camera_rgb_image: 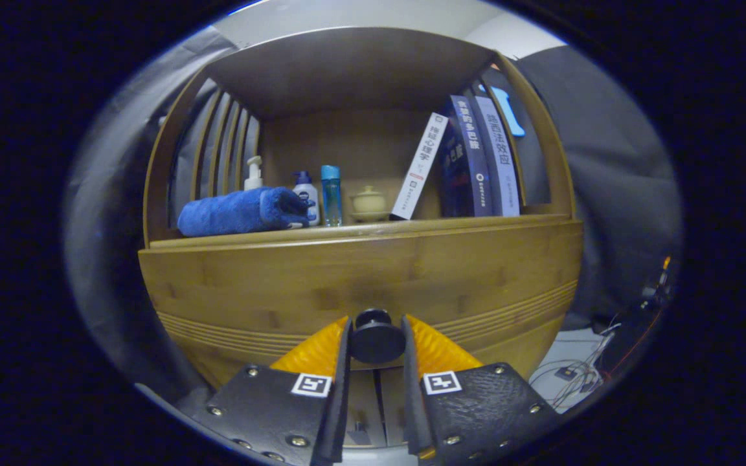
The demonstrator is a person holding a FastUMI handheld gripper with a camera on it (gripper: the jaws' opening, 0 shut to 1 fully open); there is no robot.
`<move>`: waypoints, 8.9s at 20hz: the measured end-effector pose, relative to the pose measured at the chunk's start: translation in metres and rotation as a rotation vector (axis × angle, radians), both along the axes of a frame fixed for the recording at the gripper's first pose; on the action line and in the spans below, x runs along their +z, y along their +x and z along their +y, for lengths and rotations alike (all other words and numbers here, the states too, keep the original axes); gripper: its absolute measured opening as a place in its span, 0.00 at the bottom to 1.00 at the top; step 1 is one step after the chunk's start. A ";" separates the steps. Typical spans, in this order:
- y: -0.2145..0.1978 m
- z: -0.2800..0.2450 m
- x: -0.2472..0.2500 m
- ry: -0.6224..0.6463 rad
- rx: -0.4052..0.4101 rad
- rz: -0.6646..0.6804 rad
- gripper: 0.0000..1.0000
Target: Pull open the drawer, take out the items inside it, and place them on the countertop above the cabinet.
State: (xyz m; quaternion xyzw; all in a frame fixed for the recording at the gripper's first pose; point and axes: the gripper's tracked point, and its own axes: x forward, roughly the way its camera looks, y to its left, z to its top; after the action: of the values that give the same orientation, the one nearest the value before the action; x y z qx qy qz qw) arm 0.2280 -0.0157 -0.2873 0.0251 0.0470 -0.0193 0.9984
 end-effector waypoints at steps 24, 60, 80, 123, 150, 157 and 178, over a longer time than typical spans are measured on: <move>-0.007 -0.006 0.015 0.040 0.107 0.050 0.78; -0.143 -0.029 0.158 -0.120 0.127 0.203 0.94; -0.087 -0.001 -0.038 -0.121 0.172 1.124 0.86; 0.097 0.012 0.104 0.014 0.033 0.181 0.34; -0.031 0.006 0.280 -0.039 0.120 -0.068 0.99; -0.145 -0.020 0.311 -0.070 0.096 -0.177 0.99; -0.224 -0.052 0.104 -0.045 0.016 -0.014 0.98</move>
State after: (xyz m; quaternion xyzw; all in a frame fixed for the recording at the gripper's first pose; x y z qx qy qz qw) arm 0.0044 -0.0681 -0.1830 0.0026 0.0399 -0.0120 0.9991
